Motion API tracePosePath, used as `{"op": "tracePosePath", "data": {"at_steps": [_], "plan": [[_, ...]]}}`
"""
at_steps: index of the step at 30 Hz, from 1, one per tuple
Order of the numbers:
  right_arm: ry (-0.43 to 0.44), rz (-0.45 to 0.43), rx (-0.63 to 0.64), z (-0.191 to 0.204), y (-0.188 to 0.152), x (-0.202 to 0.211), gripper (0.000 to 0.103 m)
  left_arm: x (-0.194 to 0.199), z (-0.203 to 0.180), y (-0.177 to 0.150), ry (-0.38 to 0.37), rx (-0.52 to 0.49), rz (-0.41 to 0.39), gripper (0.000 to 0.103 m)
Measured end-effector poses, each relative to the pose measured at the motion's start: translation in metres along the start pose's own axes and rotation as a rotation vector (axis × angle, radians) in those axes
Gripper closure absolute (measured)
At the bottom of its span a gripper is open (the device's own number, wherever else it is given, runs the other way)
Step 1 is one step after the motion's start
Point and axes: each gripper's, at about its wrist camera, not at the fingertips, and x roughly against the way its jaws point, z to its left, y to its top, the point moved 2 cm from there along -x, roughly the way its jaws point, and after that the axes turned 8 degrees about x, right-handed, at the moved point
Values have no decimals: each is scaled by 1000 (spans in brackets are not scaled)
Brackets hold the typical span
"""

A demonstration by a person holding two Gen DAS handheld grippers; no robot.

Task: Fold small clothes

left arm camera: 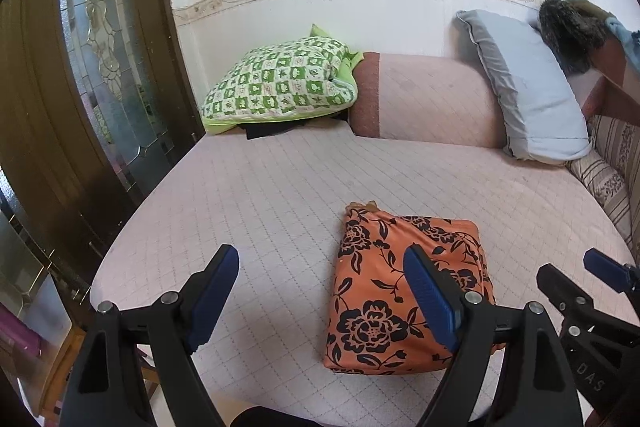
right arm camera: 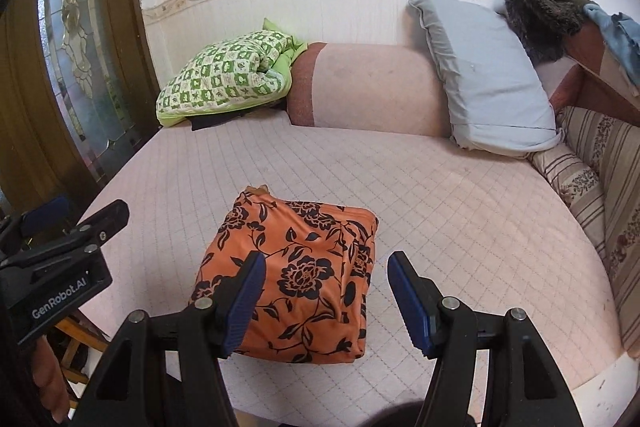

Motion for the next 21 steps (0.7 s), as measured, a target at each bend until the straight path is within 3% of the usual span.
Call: {"op": "tracePosePath", "data": {"at_steps": [2, 11, 21], "plan": [[1, 2, -6, 3, 0, 0, 36, 2, 4, 1, 7, 10, -8, 8], [-7, -10, -16, 18, 1, 0, 36, 0, 20, 2, 46, 41, -21, 5], [-9, -4, -14, 23, -4, -9, 36, 1, 18, 1, -20, 37, -42, 0]]}}
